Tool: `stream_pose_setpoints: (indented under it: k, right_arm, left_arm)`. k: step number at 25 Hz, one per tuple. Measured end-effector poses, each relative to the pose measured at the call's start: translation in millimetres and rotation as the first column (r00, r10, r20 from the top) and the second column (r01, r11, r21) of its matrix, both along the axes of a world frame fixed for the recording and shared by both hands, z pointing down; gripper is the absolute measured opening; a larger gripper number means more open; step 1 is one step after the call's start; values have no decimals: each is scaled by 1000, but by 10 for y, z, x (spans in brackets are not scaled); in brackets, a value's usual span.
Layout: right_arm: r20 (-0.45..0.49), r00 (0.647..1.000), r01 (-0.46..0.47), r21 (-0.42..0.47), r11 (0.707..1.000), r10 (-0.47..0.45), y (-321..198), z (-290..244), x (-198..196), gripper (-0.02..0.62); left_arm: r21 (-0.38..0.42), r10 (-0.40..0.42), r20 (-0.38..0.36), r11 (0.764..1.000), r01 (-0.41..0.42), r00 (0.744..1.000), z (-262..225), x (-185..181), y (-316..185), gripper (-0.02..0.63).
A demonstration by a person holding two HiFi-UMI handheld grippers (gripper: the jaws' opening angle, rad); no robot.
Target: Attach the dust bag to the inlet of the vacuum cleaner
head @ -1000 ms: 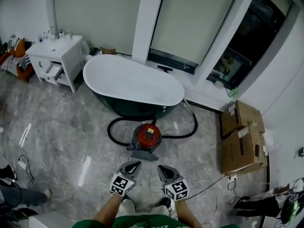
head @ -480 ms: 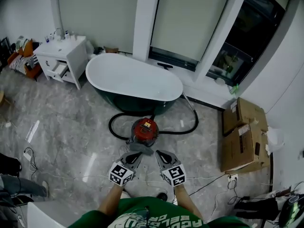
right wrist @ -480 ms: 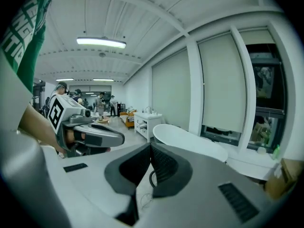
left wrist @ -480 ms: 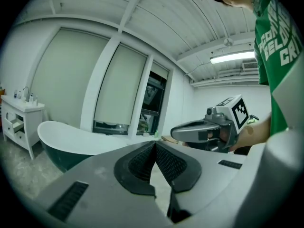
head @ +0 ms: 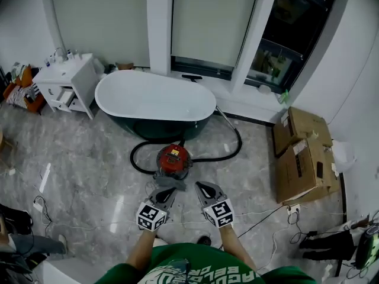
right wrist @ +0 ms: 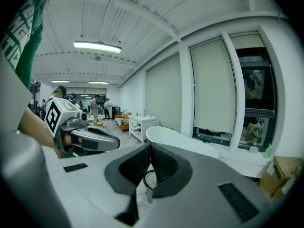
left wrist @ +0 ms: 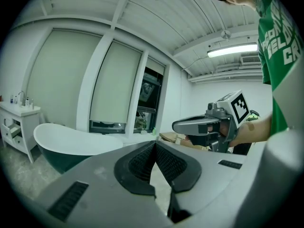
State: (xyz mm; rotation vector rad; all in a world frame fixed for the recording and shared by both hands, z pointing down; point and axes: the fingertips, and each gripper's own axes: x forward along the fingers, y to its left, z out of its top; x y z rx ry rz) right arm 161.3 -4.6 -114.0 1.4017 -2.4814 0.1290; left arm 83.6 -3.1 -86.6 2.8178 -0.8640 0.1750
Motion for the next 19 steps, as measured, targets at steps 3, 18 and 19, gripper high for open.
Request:
stream_pose_setpoints:
  k: [3,18,19]
  right_arm:
    - [-6,1000,-21,-2,1000,21,80,-2,145,9]
    - [-48,998,-48,7,999,48,247,-81,164,9]
    - [-49,998,-49,4,999,49,247,-74,147,9]
  left_arm:
    - [3,14,8,1000,-14,1000,8,118,57,3]
    - [-2,40,20,999,-40,999,23,86,231,3]
    - [-3,37,21,999,-37,999,24,63,230,3]
